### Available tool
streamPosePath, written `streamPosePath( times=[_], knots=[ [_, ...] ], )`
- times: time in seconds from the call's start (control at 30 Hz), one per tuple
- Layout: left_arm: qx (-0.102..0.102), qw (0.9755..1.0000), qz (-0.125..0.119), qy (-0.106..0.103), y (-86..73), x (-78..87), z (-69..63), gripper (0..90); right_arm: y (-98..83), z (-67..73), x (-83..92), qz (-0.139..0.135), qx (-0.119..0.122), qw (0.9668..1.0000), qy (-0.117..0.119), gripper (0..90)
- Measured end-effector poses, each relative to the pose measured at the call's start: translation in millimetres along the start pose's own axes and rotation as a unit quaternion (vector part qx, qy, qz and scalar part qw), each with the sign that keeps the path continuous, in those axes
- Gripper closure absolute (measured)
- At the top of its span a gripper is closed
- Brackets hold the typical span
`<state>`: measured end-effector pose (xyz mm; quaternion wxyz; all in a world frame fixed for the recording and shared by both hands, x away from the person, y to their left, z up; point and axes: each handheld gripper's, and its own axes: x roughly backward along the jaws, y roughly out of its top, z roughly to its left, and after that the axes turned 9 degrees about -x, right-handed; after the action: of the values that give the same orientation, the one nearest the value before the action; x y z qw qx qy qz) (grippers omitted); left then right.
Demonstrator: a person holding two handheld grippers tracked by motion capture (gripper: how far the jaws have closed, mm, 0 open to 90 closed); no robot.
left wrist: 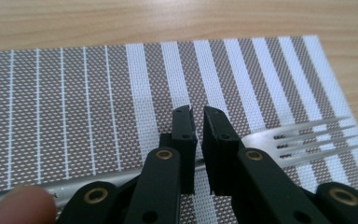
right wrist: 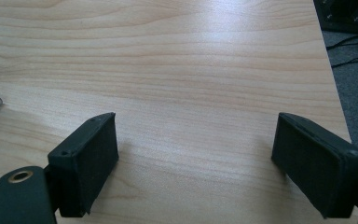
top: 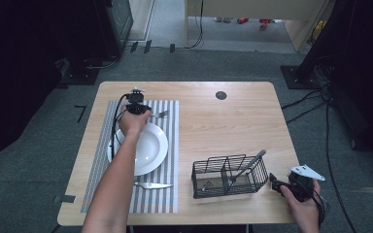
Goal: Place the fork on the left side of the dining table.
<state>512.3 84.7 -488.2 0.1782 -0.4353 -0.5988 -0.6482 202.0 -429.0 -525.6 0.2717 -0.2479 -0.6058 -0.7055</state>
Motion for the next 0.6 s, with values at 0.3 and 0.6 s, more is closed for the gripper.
streamPosePath(
  times=[0.3,0.6],
  knots=[
    [0.026,0.9987,-0.044,-0.006,1.1,19.5,8.5,61.6,0.0,0.0,0.0,0.000,0.000,1.0000,0.000,14.1],
    [0.049,0.9948,-0.086,-0.024,1.7,48.0,21.5,46.2,0.0,0.0,0.0,0.000,0.000,1.0000,0.000,14.1]
  ],
)
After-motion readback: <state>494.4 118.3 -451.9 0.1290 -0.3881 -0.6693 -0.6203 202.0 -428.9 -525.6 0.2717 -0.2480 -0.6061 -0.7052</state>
